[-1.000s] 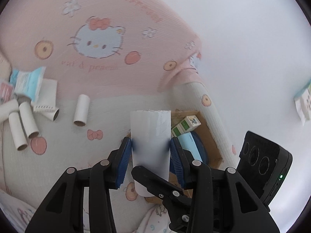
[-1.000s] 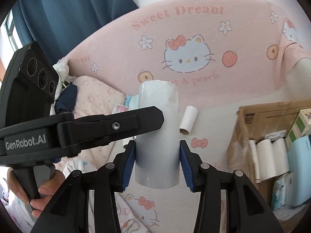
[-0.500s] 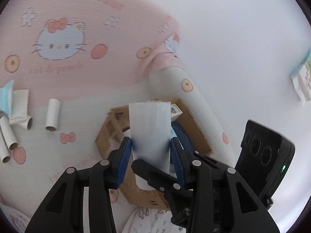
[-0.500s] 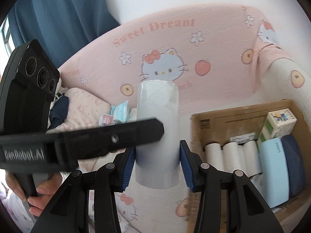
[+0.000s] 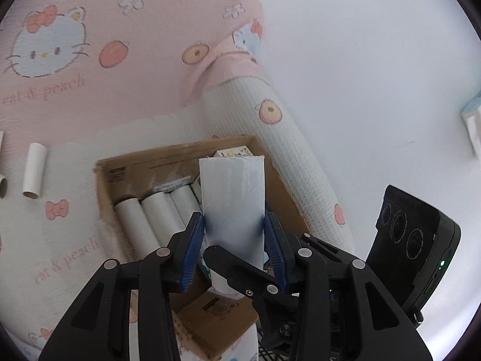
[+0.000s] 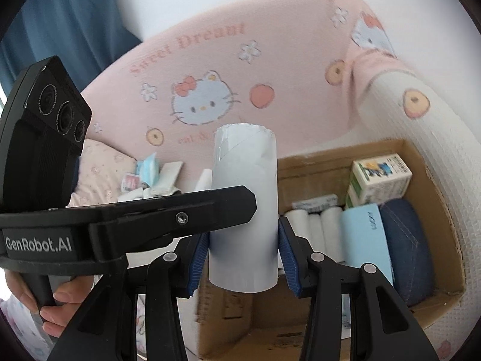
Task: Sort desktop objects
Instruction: 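Lower the tube into the box beside the paper rolls and open both grippers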
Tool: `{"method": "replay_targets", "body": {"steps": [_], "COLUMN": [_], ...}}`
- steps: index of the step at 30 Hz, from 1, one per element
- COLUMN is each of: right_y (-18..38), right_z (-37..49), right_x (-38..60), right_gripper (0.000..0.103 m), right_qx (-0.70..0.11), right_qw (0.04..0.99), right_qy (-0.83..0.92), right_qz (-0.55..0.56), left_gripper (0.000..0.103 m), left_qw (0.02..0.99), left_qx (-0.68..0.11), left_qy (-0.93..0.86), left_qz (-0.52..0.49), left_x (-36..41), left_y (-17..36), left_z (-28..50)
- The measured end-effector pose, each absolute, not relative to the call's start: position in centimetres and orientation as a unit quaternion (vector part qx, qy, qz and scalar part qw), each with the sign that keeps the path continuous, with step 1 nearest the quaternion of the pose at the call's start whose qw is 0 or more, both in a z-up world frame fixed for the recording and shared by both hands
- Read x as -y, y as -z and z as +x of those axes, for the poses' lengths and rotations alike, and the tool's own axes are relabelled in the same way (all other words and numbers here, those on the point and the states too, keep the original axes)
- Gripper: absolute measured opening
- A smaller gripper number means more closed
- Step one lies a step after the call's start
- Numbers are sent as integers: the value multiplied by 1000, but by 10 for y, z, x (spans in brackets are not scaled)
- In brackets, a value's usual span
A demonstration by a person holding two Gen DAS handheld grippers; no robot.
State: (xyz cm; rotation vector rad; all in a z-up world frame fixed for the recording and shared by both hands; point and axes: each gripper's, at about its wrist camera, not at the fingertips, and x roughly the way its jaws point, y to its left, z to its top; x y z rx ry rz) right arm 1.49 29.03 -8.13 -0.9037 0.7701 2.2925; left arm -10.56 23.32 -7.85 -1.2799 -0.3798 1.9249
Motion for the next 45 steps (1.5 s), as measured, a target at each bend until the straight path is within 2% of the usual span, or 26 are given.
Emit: {"method": "replay_targets", "body": {"steps": [14,27,29,30,33,35,37,41,43,45], "right_y": [134,165,166,166,167,171,173,170,171,172], "right_z": [49,30,27,27,32,34,34,39,39,39], "right_x": [-345,-370,-375,-377,-382,-383,-383,-384,-381,-383], "right_gripper": [43,41,41,41,41,39,29,26,16,12], "right_qx": [-357,-313,-308,-306,-313,-307,-297,-298,-300,-314], "right_qw": [261,273,281,283,279,283,288,280,279,277], "right_qy": [-817,-798,-789,-789,-787,-781,-777,-786,-786,-779], "right_qz": [-371,-436,-450,-452,-453,-464,-475,-463,-463,-467], "left_gripper": [44,42,37,21,20,20,20,20,20,20], "left_qw": [365,336,329,321,314,306,302,311,311,310], "left_qx": [115,135,143,142,158,149,131,133,122,95], "left_qy": [-717,-685,-675,-672,-654,-657,-668,-666,-674,-688], "left_qz": [-583,-632,-645,-652,-670,-672,-668,-665,-659,-649], "left_x": [-295,-311,-313,-313,-314,-315,-317,-313,-314,-317], "left_y": [135,171,179,182,195,199,200,200,197,192], "left_z": [-129,-164,-170,-173,-180,-183,-182,-179,-177,-174]}}
